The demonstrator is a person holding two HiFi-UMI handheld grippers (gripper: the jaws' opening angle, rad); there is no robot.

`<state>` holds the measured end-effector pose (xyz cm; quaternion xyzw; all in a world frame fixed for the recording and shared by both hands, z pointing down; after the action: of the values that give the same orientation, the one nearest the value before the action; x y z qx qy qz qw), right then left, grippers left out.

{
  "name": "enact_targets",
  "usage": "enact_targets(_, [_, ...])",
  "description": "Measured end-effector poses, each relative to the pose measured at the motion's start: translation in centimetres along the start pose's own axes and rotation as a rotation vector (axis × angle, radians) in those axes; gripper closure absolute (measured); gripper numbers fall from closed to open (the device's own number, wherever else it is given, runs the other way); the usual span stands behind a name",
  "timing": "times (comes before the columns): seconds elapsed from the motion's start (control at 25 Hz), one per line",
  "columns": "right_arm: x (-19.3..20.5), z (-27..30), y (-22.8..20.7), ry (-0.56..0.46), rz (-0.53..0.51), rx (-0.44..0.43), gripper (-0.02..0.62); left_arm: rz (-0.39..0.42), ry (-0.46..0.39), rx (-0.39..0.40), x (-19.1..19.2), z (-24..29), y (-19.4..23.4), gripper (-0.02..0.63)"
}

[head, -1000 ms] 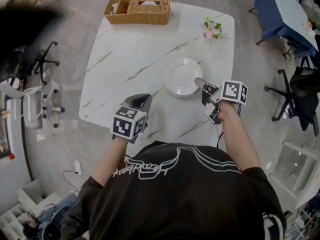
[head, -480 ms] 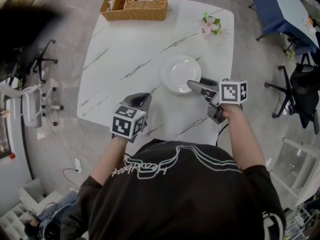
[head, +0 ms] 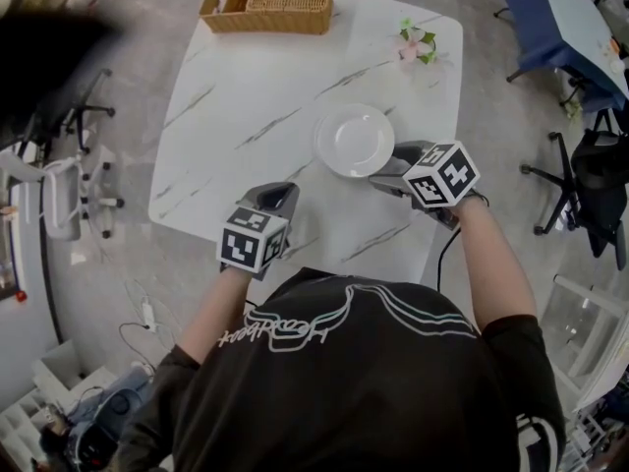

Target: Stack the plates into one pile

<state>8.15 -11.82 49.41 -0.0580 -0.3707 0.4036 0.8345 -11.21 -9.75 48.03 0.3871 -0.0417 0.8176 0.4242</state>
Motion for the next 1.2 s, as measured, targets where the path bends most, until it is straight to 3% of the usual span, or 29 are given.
enact_targets(0.32, [0.5, 0.6, 0.3, 0.231, -0.268, 0.162, 0.284, -0.028, -0.018, -0.024, 1.0, -0.7, -0.9, 0.575])
enact_targets(0.56, [0.9, -0.6, 0.3, 0.187, -0.262, 0.228, 0.284, -0.054, -0.041, -0.051, 1.9, -1.7, -1.7, 0.575])
enact_targets(0.72, [1.0, -1.9, 1.3, 0.084, -0.208, 0.22, 0.285, -0.063, -0.06, -0.058, 2.2, -2.5, -2.9, 0.575])
enact_targets(0.88, [0.6, -4.7, 3.6, -0.09, -0.136, 0.159, 0.295, -0.08, -0.109, -0.037, 1.3, -3.5, -5.0, 0.575])
enact_targets(1.08, [-0.2, -10.6, 8.2, -0.371, -0.056, 0.014, 0.491, -0.105, -0.229, 0.032, -1.5, -5.7, -10.0, 0.575])
enact_targets(1.2, [-0.1, -14.0, 10.8, -0.486, -0.091, -0.041, 0.546, -0.107, -0.313, 0.073, -3.3, -7.4, -13.4, 0.575])
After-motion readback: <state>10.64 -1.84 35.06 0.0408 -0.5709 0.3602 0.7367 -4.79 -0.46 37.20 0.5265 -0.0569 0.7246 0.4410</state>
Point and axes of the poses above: the fingertips, and each gripper's own axes: z forward along the fingers, y to its left, x out of its underside, the point moved 3 cm from there along -z, backward along the fingers, and after that the axes turned 4 degrees about -y, right-handed, at the moved point
